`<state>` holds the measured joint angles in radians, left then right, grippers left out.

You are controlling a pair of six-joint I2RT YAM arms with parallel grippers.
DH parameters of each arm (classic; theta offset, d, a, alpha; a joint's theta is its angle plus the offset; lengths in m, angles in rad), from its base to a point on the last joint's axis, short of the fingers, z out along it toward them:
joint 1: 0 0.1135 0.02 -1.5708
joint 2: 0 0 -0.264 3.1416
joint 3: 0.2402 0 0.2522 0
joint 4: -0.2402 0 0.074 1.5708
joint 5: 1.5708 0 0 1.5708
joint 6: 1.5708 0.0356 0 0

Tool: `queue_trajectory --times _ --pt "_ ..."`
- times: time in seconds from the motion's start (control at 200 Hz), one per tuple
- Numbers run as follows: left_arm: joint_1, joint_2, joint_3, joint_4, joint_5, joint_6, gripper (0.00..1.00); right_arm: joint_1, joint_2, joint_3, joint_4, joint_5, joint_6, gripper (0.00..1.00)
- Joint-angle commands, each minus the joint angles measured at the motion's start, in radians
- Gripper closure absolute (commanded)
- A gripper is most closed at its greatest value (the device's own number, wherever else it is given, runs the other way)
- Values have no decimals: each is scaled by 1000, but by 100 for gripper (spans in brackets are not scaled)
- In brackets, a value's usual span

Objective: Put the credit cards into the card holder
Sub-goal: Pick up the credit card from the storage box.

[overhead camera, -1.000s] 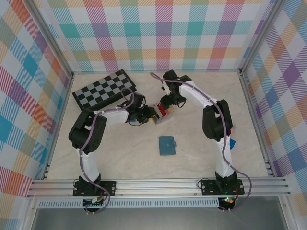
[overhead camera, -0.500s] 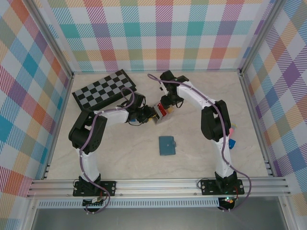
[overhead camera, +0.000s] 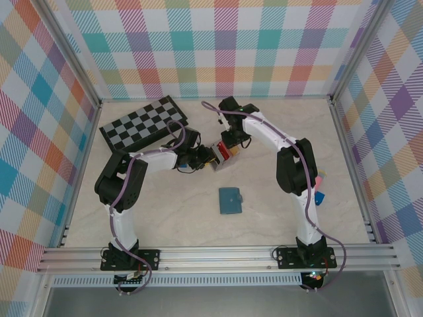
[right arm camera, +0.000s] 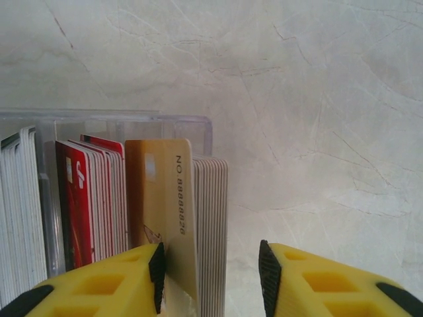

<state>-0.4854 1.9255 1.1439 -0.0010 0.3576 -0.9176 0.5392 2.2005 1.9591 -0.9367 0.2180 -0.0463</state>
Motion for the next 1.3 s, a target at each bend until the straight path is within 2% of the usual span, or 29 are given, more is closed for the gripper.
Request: queue_trajectory --times 0.0,0.335,0.515,1.295 --pt "11 38 1 -102 -21 26 75 -2 -20 26 -23 19 -14 60" --pt "10 33 -3 -105 -25 28 75 4 -34 24 -22 41 -19 76" --pt "10 32 -3 -105 -27 29 75 6 -42 23 -25 50 -20 81" --pt "10 33 3 -105 -23 29 75 7 -18 31 -37 107 -20 73"
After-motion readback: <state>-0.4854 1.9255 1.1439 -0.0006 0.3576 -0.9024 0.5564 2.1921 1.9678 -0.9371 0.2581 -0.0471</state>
